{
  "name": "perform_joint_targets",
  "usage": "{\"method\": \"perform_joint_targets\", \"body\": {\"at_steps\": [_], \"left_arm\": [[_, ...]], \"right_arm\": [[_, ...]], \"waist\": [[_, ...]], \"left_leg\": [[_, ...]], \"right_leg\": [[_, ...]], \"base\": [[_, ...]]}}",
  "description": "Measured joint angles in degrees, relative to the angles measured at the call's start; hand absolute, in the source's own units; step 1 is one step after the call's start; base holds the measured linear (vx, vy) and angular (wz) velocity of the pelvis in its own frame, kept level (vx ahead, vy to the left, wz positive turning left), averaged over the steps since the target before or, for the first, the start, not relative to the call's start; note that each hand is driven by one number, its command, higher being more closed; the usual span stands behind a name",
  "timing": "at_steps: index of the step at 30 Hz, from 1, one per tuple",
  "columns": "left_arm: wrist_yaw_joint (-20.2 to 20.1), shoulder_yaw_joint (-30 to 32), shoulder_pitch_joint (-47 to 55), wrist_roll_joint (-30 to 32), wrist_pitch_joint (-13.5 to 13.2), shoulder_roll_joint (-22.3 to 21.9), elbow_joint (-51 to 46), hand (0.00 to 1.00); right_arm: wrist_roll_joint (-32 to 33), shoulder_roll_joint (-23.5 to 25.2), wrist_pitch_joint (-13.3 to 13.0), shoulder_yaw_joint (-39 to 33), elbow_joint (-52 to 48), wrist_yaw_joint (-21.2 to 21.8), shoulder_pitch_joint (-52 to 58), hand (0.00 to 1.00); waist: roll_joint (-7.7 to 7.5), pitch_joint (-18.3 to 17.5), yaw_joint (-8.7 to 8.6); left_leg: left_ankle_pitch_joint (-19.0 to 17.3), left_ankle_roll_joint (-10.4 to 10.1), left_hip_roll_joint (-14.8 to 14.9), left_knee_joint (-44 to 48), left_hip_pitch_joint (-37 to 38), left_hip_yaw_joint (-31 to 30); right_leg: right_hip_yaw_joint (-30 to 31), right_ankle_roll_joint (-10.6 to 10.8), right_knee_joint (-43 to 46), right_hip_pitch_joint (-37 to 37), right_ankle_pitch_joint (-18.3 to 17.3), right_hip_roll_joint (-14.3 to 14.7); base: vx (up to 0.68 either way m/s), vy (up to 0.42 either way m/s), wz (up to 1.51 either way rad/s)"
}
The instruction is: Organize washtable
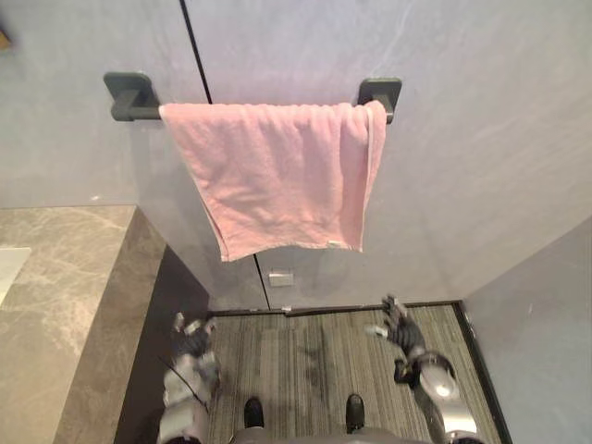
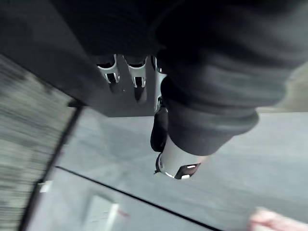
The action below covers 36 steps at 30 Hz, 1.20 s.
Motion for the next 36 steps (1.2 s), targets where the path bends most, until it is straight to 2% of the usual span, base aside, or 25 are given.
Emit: {"method": "perform_joint_targets", "body": {"at_steps": [3,5,7,10,11,13,17,24,27,33,36], "left_arm": [[0.39,0.27,2.98,3.06,0.75,-1.54,10.77,0.0],[2.03,1.53,4.09,6.69,1.42,-2.83,18.34,0.0],[3.58,3.58,4.2,8.03,1.87,-3.63,19.4,0.0],[3.87,4.16,3.87,11.18,1.93,-3.57,21.03,0.0],[3.67,4.51,3.86,11.67,1.87,-3.57,21.6,0.0],[2.56,5.21,3.85,11.64,1.83,-3.62,21.79,0.0],[0.18,6.87,3.06,11.48,1.92,-3.86,23.22,0.0],[0.16,6.83,2.92,11.46,2.06,-3.52,23.23,0.0],[0.17,6.67,2.89,11.22,2.07,-3.49,23.23,0.0],[0.2,4.3,2.43,10.89,2.06,-3.15,23.25,0.0],[0.19,3.6,2.35,10.9,2.07,-3.03,23.25,0.0]], "right_arm": [[-5.64,1.77,1.19,-3.19,10.22,-3.32,2.32,0.0],[-10.6,2.17,2.05,-7.17,18.5,-7.53,3.27,0.0],[-12.47,2.59,2.76,-10.45,20.97,-9.8,3.02,0.0],[-20.07,1.51,3.46,-13.08,23.51,-10.25,2.36,0.0],[-24.92,0.67,3.84,-13.64,25.46,-10.17,2.36,0.0],[-27.77,0.07,4.69,-13.89,27.87,-9.89,2.59,0.0],[-24.75,0.06,6.07,-15.29,30.62,-9.8,3.25,0.0],[-21.66,-0.1,6.43,-15.33,31.74,-9.76,2.11,0.0],[-20.99,-0.21,6.45,-13.96,31.75,-9.72,1.9,0.0],[-21.09,-0.25,6.41,-9.71,31.75,-9.61,0.38,0.0],[-21.13,-0.42,6.37,-9.05,31.74,-9.59,0.11,0.0]], "waist": [[0.81,-1.72,-0.02],[1.74,-2.26,-0.01],[2.24,-2.64,0.02],[2.48,-3.02,0.06],[2.56,-3.36,-0.01],[2.56,-3.36,0.01],[2.64,-3.36,-0.22],[2.69,-3.42,-0.17],[2.78,-3.59,-0.19],[1.78,-4.28,-0.21],[1.74,-4.3,-0.19]], "left_leg": [[-0.55,0.0,-0.03,-0.01,1.07,0.04],[-0.99,-0.02,-0.02,-0.03,2.49,0.06],[-1.07,-0.02,0.01,-0.05,2.82,0.09],[-1.41,-0.18,0.0,-0.11,3.93,0.16],[-1.6,-0.15,-0.02,-0.32,4.53,0.16],[-1.72,-0.14,-0.01,-0.44,4.96,0.17],[-1.93,-0.04,-0.1,-0.46,5.05,0.11],[-2.47,0.18,-0.39,-0.41,4.84,-0.15],[-2.56,0.32,-0.66,-0.1,4.7,-0.47],[-2.45,0.65,-0.77,-0.05,4.26,-2.3],[-2.45,0.65,-0.79,-0.05,4.42,-2.47]], "right_leg": [[0.15,-0.2,0.0,0.72,-0.64,-0.05],[0.23,-0.09,0.33,1.97,-1.39,-0.06],[0.31,-0.16,0.6,2.14,-1.63,-0.04],[0.42,-0.07,0.68,3.15,-1.88,-0.06],[0.39,-0.14,0.76,3.73,-2.15,-0.07],[0.39,-0.12,1.02,4.03,-2.45,-0.07],[0.3,0.06,1.61,3.9,-3.07,-0.19],[0.0,0.31,1.6,3.87,-3.62,-0.44],[-0.26,0.19,1.69,3.85,-3.7,-0.67],[-1.53,0.08,2.13,3.85,-4.16,-0.7],[-1.59,0.08,2.5,3.87,-4.39,-0.72]], "base": [[0.01,0.0,0.0],[0.02,0.0,0.0],[0.0,0.0,0.0],[0.0,0.0,0.0],[0.0,0.0,0.0],[0.0,0.0,0.0],[0.0,0.0,0.0],[0.02,0.002,0.01],[0.06,0.008,0.05],[0.04,-0.008,0.09],[0.0,-0.002,0.01]]}}
